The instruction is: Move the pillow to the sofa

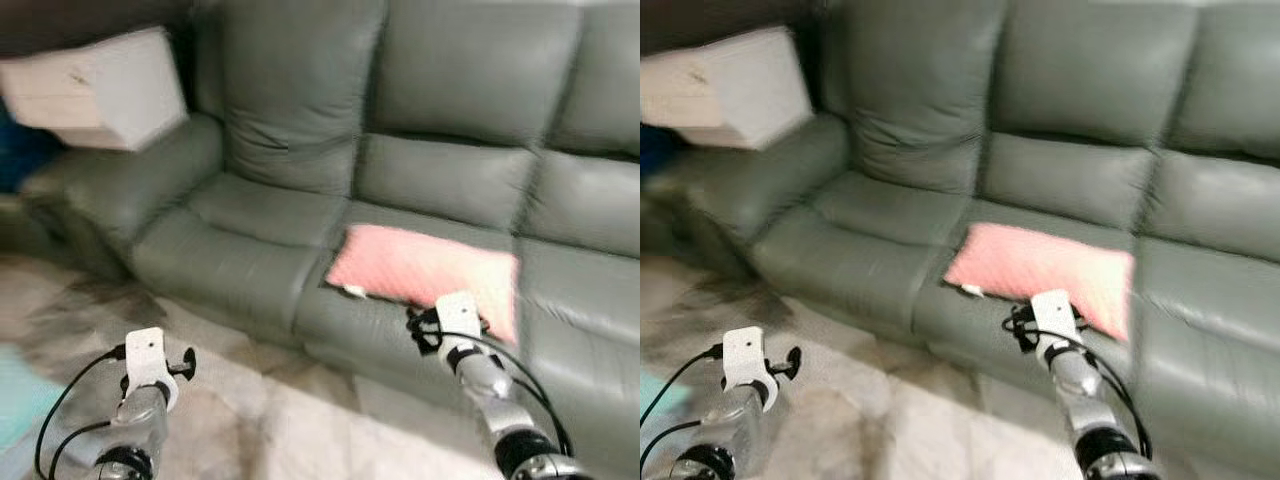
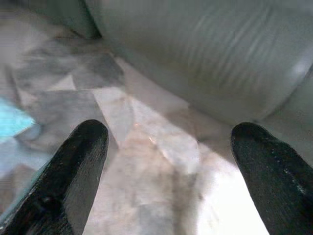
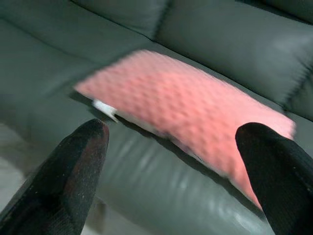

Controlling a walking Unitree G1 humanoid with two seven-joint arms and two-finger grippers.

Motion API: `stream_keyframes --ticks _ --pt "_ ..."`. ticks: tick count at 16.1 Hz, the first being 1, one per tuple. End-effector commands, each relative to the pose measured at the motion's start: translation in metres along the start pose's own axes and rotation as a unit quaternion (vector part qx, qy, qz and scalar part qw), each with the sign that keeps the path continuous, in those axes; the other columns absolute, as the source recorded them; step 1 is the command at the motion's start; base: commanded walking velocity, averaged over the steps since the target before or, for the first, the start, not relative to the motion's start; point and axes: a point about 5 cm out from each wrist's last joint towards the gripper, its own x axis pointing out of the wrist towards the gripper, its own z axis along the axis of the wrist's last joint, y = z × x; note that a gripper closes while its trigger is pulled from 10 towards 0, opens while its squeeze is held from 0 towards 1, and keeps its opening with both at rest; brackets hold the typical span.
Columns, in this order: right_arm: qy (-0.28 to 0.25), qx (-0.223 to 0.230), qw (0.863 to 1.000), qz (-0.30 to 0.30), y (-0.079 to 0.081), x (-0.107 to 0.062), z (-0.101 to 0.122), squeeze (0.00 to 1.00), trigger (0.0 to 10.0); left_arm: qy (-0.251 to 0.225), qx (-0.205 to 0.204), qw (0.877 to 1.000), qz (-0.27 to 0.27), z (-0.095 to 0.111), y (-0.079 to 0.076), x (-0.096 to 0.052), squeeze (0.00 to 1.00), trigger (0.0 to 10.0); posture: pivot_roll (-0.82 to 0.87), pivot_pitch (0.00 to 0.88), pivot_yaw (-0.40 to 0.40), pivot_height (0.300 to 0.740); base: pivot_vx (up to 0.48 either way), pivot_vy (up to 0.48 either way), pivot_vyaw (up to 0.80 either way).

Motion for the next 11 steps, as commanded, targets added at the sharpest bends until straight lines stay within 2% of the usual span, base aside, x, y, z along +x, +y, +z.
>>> stream_keyframes --ticks 1,5,11 --pt "-0.002 -0.004 1.0 -0.002 -0.002 0.0 0.001 0.0 10.0 0.0 0.004 1.0 0.004 0.001 0.002 0.0 0.0 10.0 -0.25 0.0 0.052 0.74 0.0 0.0 0.8" --pt "-0.005 -0.007 1.0 0.0 -0.002 0.001 0.003 0.0 10.0 0.009 0.008 1.0 0.011 -0.004 0.005 -0.001 0.0 10.0 -0.24 0.0 0.046 0.74 0.0 0.0 0.8" --pt "-0.017 0.0 0.999 0.033 0.014 0.009 0.014 0.0 10.0 -0.001 -0.007 1.0 0.023 -0.003 0.015 -0.002 0.0 10.0 -0.17 0.0 0.002 0.74 0.0 0.0 0.77"
